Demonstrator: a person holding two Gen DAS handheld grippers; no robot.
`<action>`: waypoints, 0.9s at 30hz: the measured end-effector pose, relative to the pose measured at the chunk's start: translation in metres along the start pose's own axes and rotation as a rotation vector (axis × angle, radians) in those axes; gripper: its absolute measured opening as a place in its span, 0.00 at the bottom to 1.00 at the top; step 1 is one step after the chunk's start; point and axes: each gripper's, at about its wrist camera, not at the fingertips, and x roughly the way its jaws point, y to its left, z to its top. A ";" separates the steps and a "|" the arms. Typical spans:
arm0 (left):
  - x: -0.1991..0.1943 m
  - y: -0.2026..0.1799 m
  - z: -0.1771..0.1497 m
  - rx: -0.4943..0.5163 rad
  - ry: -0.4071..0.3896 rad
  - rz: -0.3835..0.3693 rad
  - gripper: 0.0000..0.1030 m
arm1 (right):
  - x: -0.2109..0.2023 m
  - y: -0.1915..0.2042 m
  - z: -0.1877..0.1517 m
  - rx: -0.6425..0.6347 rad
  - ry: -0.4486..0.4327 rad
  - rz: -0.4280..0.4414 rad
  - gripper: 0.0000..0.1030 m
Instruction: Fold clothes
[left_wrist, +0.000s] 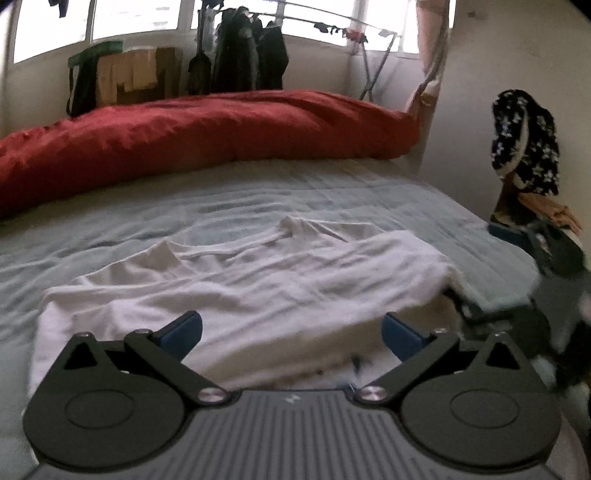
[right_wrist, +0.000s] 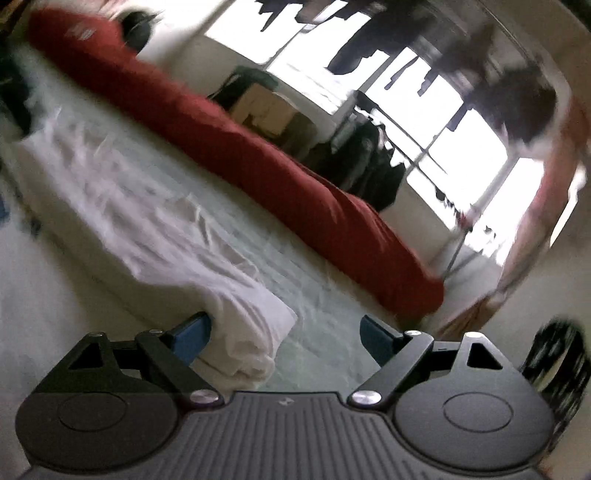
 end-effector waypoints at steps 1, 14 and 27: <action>0.010 0.003 0.003 -0.013 0.019 0.003 0.99 | 0.002 0.006 -0.001 -0.045 -0.012 -0.017 0.89; 0.040 0.021 -0.011 -0.012 0.096 0.032 0.99 | 0.025 0.013 -0.009 -0.239 -0.017 -0.204 0.95; 0.036 0.023 -0.013 -0.001 0.112 0.068 0.99 | -0.011 -0.019 -0.005 -0.039 0.122 -0.058 0.94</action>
